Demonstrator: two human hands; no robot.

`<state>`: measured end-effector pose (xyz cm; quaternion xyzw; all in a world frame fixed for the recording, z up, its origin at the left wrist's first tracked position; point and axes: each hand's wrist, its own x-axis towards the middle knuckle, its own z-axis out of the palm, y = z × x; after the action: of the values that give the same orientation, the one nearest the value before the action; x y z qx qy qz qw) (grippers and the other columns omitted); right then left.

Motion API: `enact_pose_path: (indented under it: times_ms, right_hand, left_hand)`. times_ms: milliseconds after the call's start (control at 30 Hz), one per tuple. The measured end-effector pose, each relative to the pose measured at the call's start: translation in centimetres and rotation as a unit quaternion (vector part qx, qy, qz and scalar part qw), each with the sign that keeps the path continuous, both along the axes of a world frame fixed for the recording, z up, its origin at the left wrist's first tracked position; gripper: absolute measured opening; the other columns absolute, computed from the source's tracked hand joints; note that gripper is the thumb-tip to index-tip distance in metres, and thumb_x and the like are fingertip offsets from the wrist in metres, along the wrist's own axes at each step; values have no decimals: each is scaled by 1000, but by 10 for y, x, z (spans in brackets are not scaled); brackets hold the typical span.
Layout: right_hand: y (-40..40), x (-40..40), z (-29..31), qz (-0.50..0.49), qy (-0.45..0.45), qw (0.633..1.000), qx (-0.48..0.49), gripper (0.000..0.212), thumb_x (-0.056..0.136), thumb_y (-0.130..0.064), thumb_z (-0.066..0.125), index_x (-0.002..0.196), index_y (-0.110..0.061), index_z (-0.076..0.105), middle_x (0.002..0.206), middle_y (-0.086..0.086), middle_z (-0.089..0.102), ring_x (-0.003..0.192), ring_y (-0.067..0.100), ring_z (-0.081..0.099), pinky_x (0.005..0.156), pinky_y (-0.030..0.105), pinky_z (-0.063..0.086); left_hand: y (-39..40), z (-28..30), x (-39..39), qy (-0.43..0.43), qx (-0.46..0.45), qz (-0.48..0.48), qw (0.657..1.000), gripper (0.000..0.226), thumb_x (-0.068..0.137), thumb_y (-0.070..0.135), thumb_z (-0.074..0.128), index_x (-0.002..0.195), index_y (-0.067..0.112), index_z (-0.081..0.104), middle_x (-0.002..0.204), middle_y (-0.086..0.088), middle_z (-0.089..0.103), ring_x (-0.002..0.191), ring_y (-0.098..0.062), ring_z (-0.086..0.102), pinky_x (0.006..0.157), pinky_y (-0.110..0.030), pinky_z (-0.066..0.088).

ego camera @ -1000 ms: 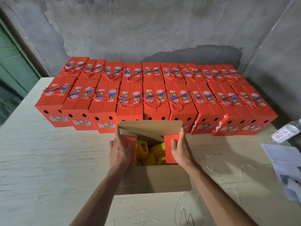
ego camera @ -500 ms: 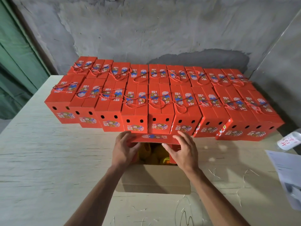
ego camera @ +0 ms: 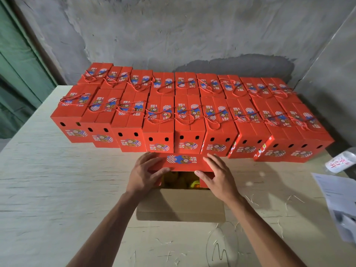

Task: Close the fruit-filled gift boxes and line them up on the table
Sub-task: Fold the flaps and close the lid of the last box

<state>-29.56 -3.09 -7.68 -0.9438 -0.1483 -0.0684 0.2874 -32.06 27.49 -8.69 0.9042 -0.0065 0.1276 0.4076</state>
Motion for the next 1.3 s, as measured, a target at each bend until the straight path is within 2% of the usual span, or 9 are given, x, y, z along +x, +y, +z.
enact_pose_path:
  times_ms: [133, 267, 467, 600, 933, 1033, 1100, 1233, 1300]
  right_hand:
    - [-3, 3, 2, 9, 20, 999, 31, 75, 88, -70, 62, 146, -23, 55, 156, -6, 42, 145, 10, 35, 116, 33, 36]
    - [-7, 13, 10, 33, 6, 999, -4, 72, 83, -68, 70, 139, -24, 60, 146, -7, 48, 137, 12, 40, 112, 37, 40]
    - [-1, 19, 6, 82, 18, 992, -90, 75, 90, -66, 63, 145, -19, 43, 165, 4, 30, 155, 23, 19, 127, 41, 17]
    - [-1, 18, 5, 93, 16, 991, -99, 69, 94, -61, 60, 148, -22, 41, 158, 4, 36, 149, 23, 31, 120, 48, 32]
    - [6, 23, 14, 89, 50, 984, -146, 59, 103, -51, 50, 158, -40, 34, 161, 7, 29, 148, 27, 25, 118, 49, 37]
    - [-1, 20, 14, 117, 86, 988, -59, 57, 103, -39, 57, 157, -34, 39, 168, 2, 24, 156, 22, 13, 123, 45, 27]
    - [-10, 19, 13, 133, 92, 987, -28, 55, 104, -35, 57, 156, -32, 41, 170, -4, 22, 158, 14, 9, 125, 38, 20]
    - [-22, 19, 15, 125, 57, 990, -11, 51, 102, -28, 62, 151, -21, 50, 163, -5, 36, 153, 6, 25, 124, 21, 19]
    - [-23, 15, 16, 111, 18, 994, -4, 50, 98, -24, 69, 145, -13, 56, 156, 2, 47, 148, 12, 39, 123, 23, 27]
  left_hand:
    - [6, 7, 7, 3, 56, -31, 998, 74, 72, 87, 64, 129, 40, 65, 134, 29, 47, 129, -4, 36, 99, -34, 46]
    - [10, 13, 17, 58, 95, -59, 992, 88, 69, 92, 58, 138, 38, 59, 149, 5, 48, 139, -20, 35, 113, -49, 40]
    - [9, 15, 24, 87, 146, -106, 980, 90, 73, 92, 49, 145, 40, 51, 150, -5, 44, 140, -27, 33, 115, -54, 37]
    - [9, 14, 24, 49, 183, -111, 976, 92, 75, 94, 39, 143, 34, 56, 139, -8, 52, 130, -30, 40, 106, -56, 42]
    - [5, 20, 22, 63, 237, -134, 960, 82, 86, 87, 15, 147, 45, 50, 146, -16, 44, 132, -39, 37, 108, -60, 40]
    - [10, 28, 14, 55, 218, -181, 957, 63, 101, 67, 25, 150, 34, 47, 154, -22, 40, 140, -48, 34, 113, -67, 35]
    - [18, 23, 5, 10, 202, -226, 953, 52, 107, 42, 40, 141, 8, 59, 151, -24, 49, 140, -55, 39, 111, -71, 35]
    - [29, 15, -1, -1, 95, -164, 982, 39, 106, 20, 54, 145, 21, 58, 156, 7, 45, 149, -17, 33, 122, -47, 35]
    - [29, 11, -3, 13, 68, -141, 988, 42, 105, 17, 56, 146, 26, 56, 158, 7, 44, 151, -11, 30, 123, -40, 33]
